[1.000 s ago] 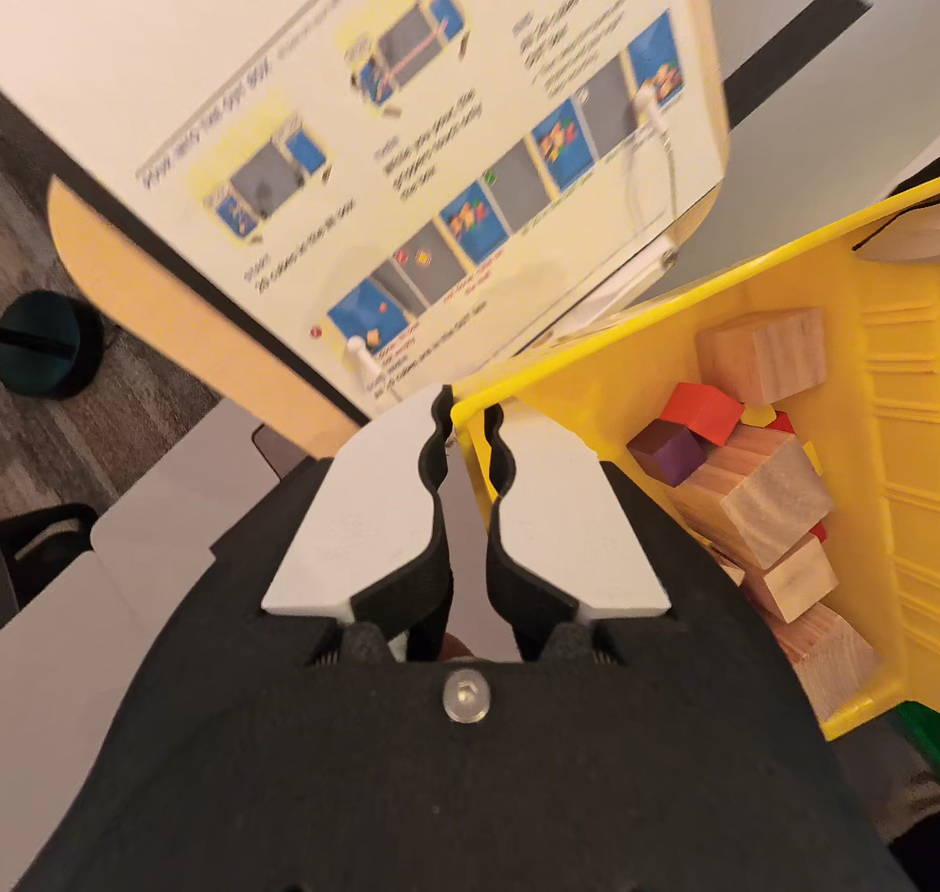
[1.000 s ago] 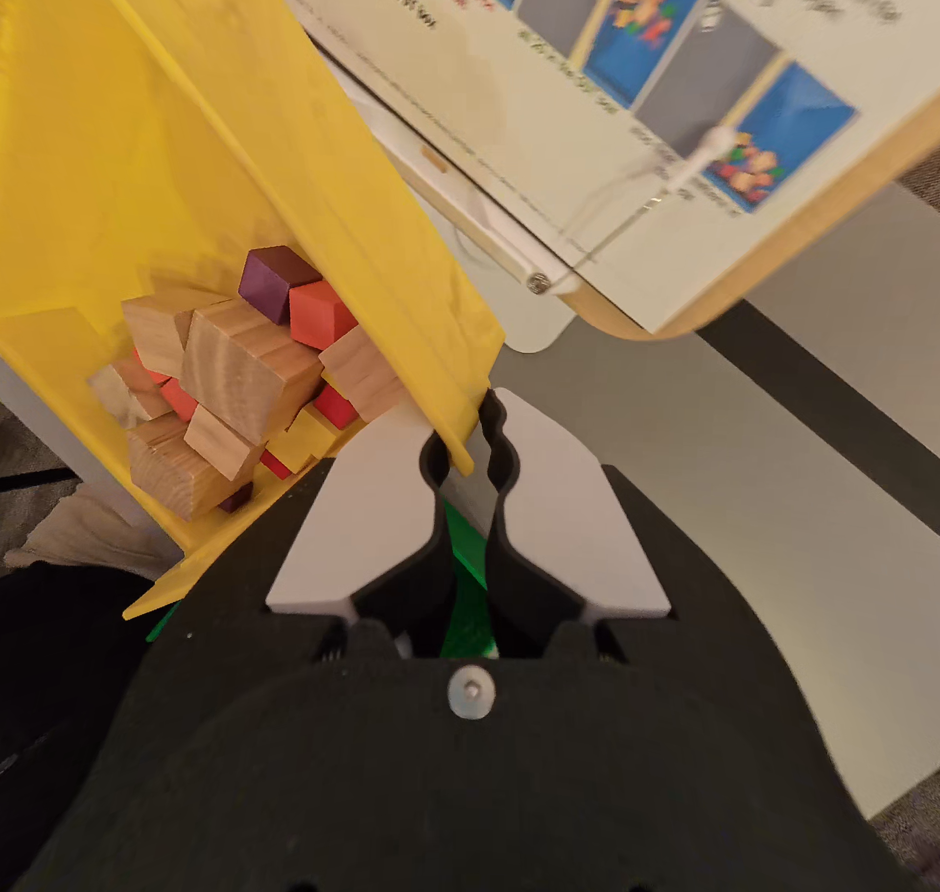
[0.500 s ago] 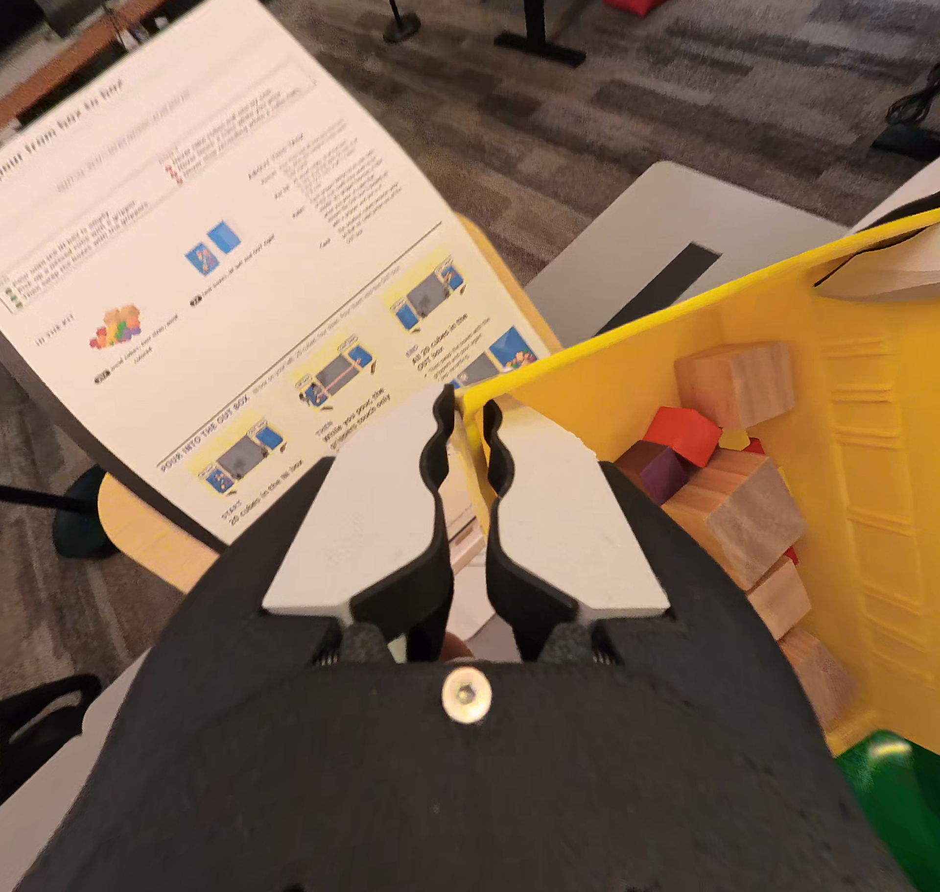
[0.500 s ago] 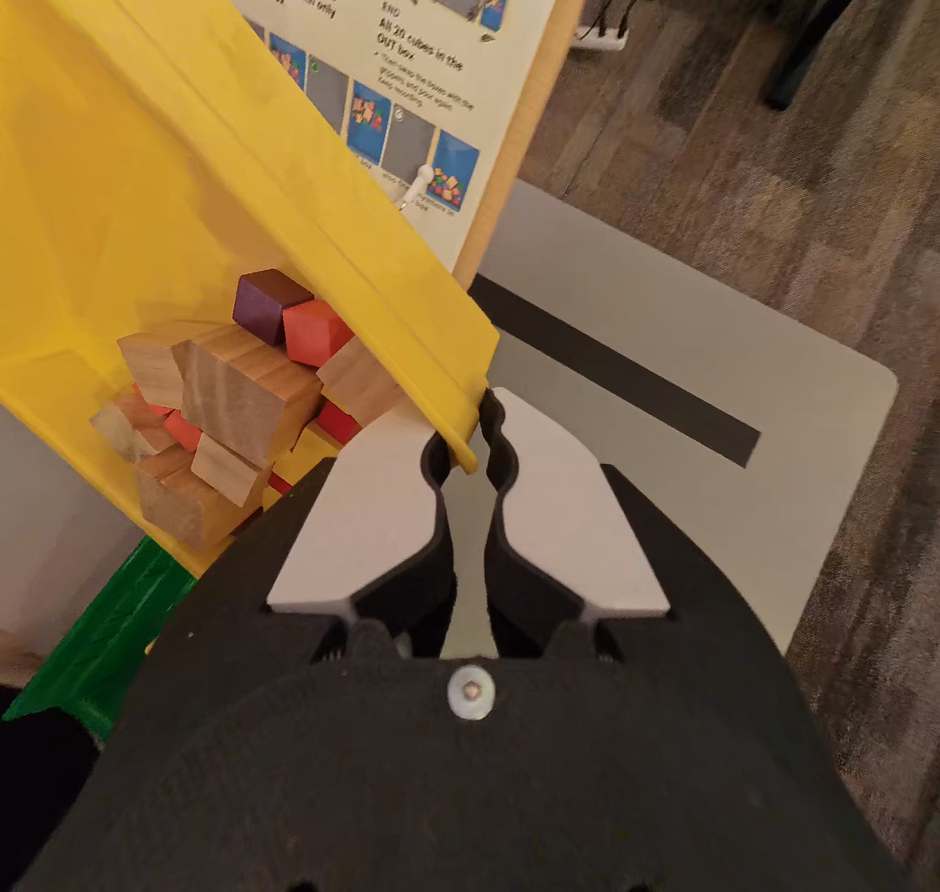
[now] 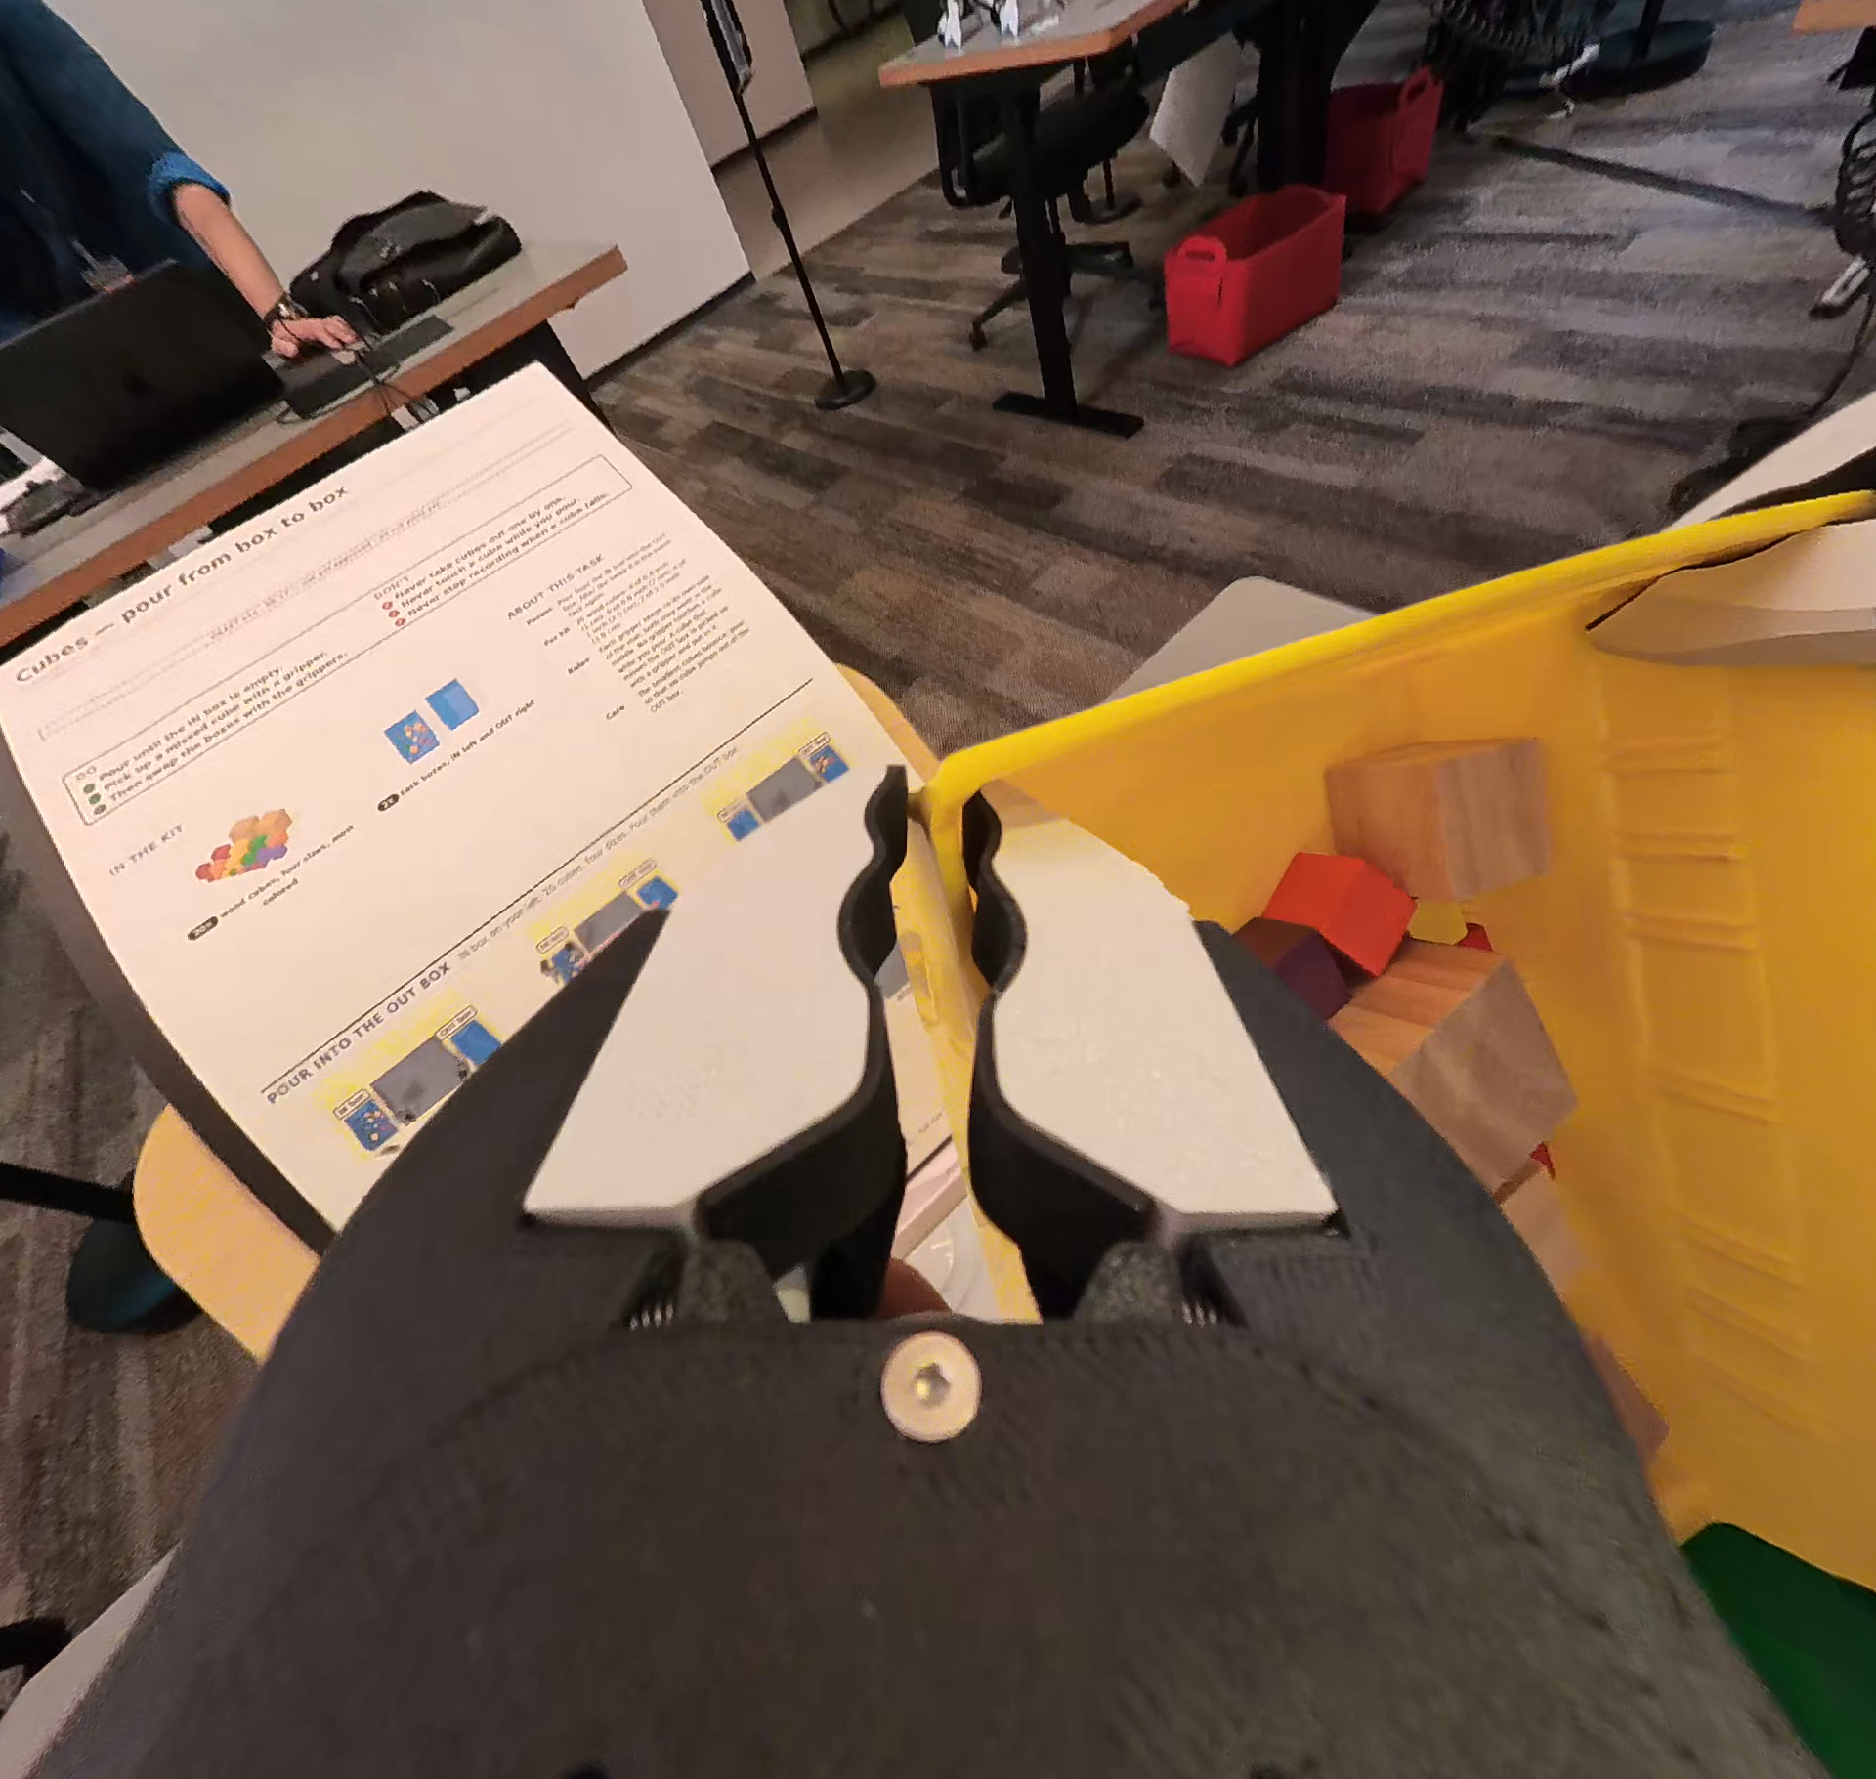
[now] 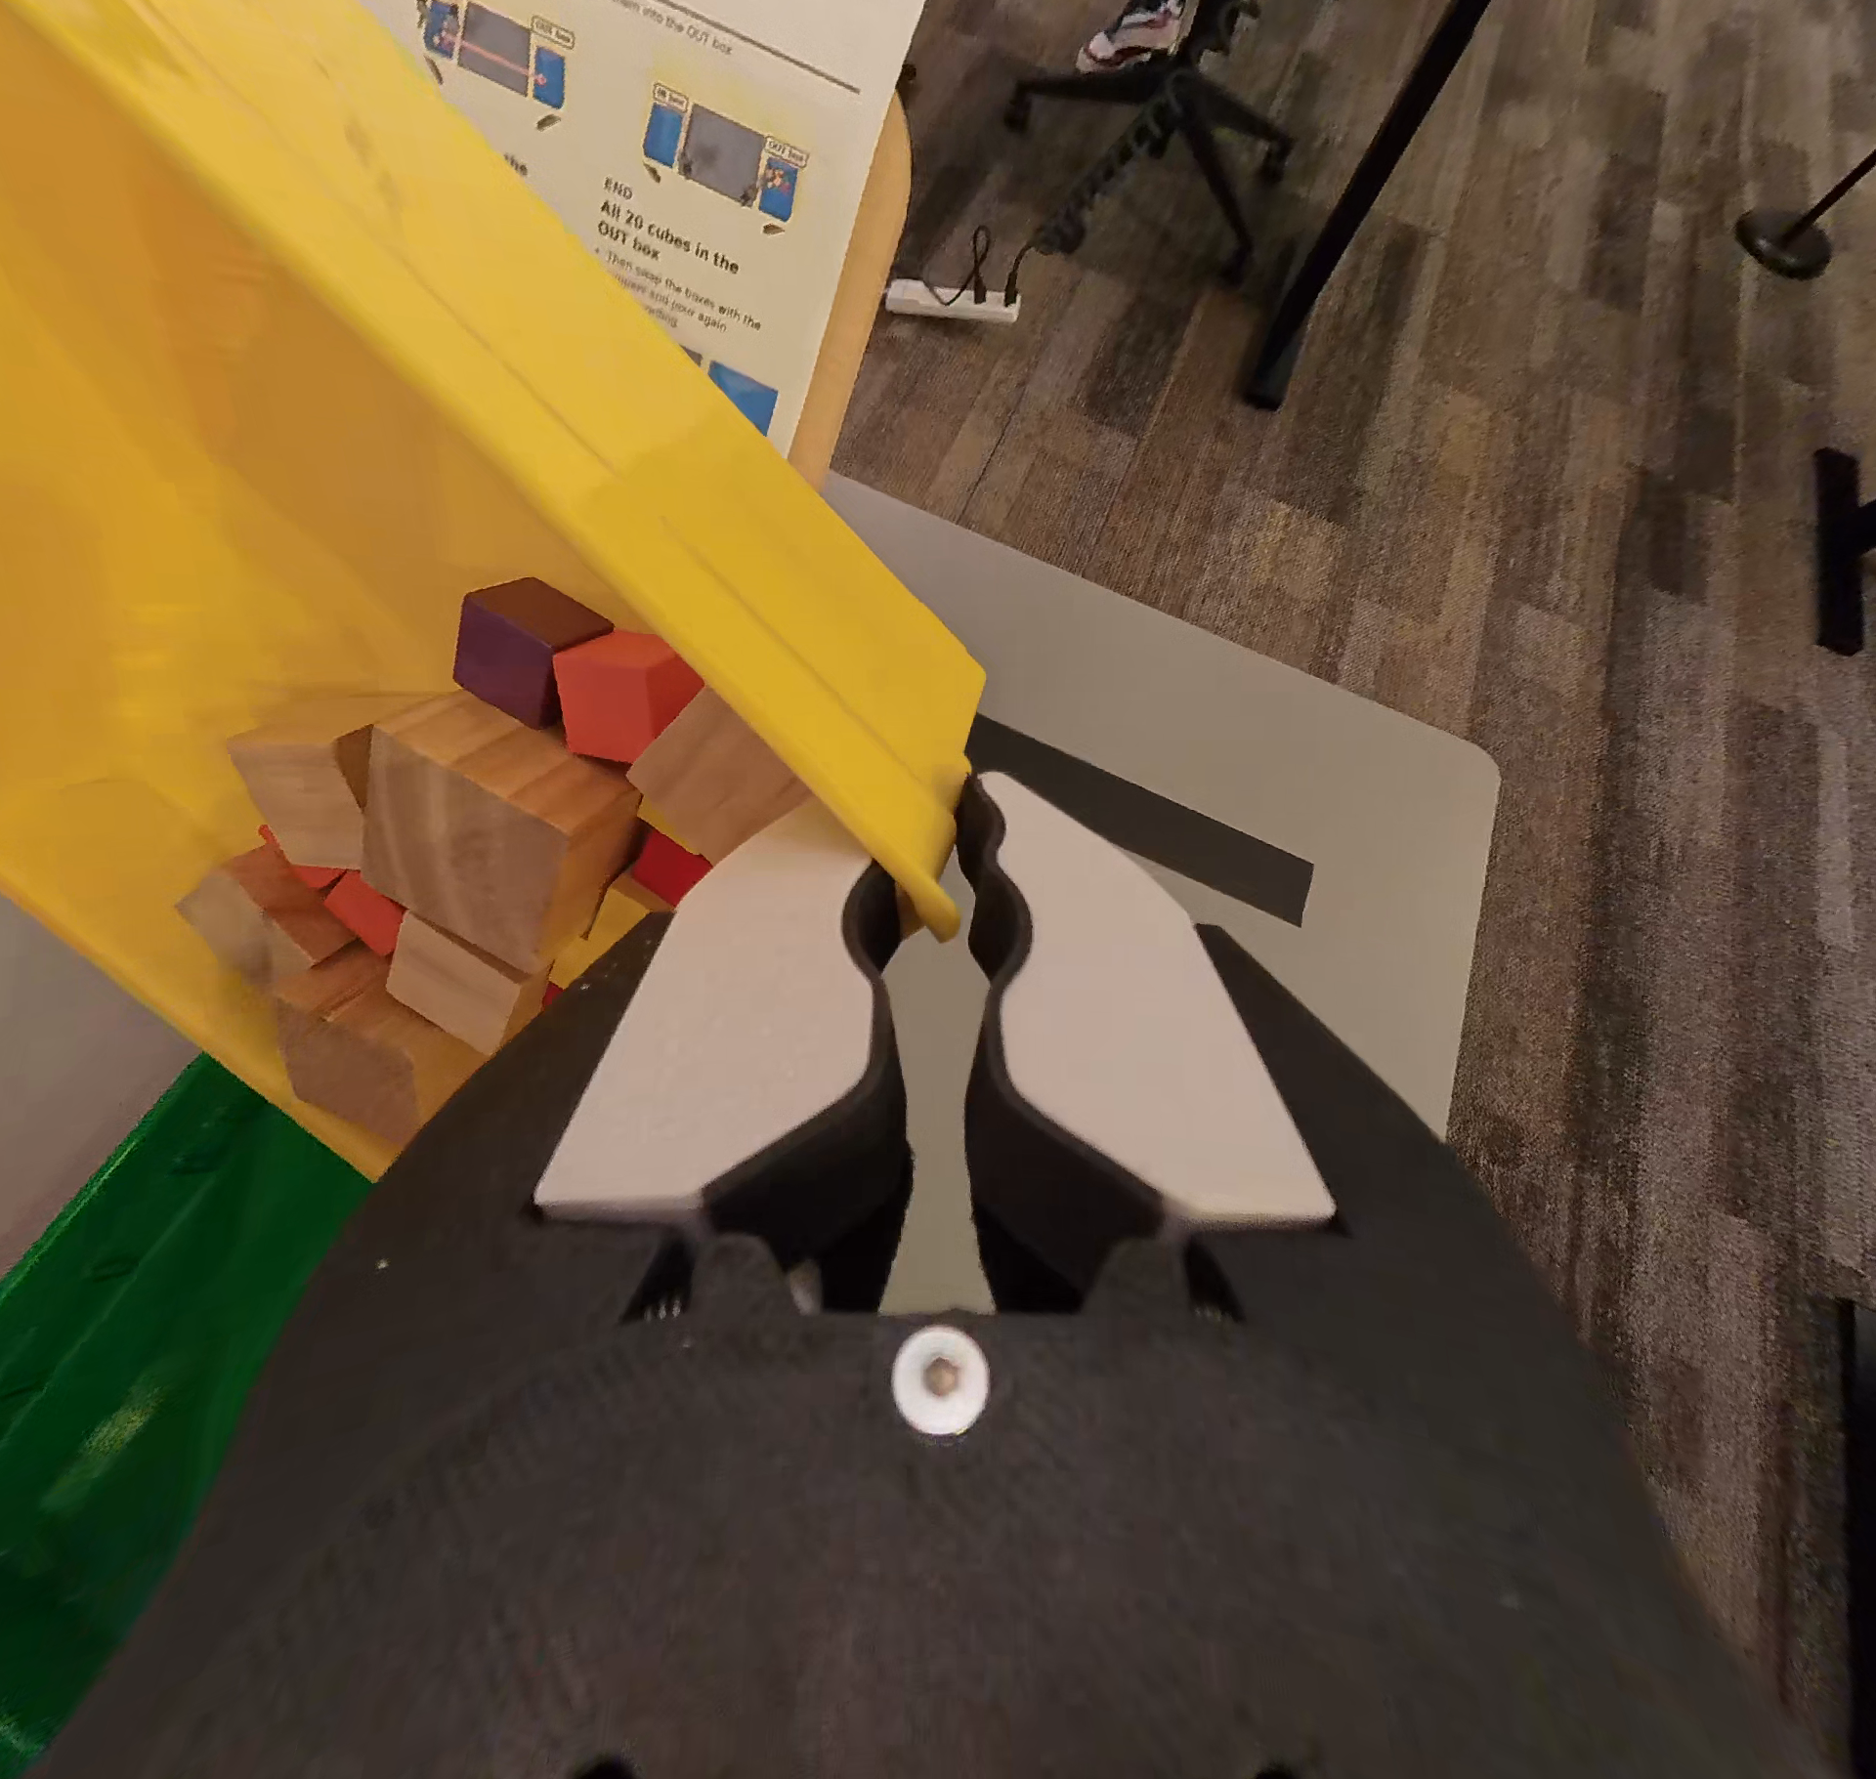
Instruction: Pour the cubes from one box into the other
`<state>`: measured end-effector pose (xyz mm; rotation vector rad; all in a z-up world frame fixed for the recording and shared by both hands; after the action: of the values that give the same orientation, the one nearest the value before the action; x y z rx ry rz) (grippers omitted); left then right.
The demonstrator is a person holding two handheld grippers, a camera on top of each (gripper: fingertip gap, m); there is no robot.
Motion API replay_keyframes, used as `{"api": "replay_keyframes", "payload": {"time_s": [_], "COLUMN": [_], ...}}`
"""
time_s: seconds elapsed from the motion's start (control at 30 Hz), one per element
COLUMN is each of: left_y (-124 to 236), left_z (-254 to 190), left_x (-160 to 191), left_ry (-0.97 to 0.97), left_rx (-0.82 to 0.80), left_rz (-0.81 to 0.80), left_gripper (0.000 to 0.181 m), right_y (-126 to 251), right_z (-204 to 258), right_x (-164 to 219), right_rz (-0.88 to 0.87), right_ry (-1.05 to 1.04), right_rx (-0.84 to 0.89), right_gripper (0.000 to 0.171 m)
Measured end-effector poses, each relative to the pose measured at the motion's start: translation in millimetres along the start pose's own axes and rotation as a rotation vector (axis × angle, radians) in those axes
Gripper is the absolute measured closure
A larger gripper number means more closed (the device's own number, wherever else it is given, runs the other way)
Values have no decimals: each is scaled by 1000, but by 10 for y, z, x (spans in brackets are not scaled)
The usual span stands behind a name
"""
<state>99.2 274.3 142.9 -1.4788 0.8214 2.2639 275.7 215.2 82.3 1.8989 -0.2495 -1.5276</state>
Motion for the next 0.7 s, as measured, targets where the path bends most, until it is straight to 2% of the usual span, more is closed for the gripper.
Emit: {"api": "replay_keyframes", "payload": {"time_s": [0.03,0.7], "left_y": [11,110], "left_z": [-19,-182], "left_x": [-16,-57], "left_ry": [3,18], "left_rx": [-1,-43], "left_rz": [-18,-225], "left_gripper": [171,171], "right_y": [23,217], "right_z": [-13,-89], "right_x": [-2,3], "right_rz": [-14,-202], "right_ry": [-3,9], "right_rx": [7,105], "right_gripper": [166,166]}}
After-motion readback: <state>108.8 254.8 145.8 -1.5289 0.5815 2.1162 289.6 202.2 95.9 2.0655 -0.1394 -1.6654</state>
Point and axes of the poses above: each gripper's, where its closed fingertips meet, y back along the fingers, x out of its underside, z = x × y across the jaws, the point moved 2 cm from there along y, back along the fingers, and after that the axes turned 4 degrees about -x, right-handed, at the moved point
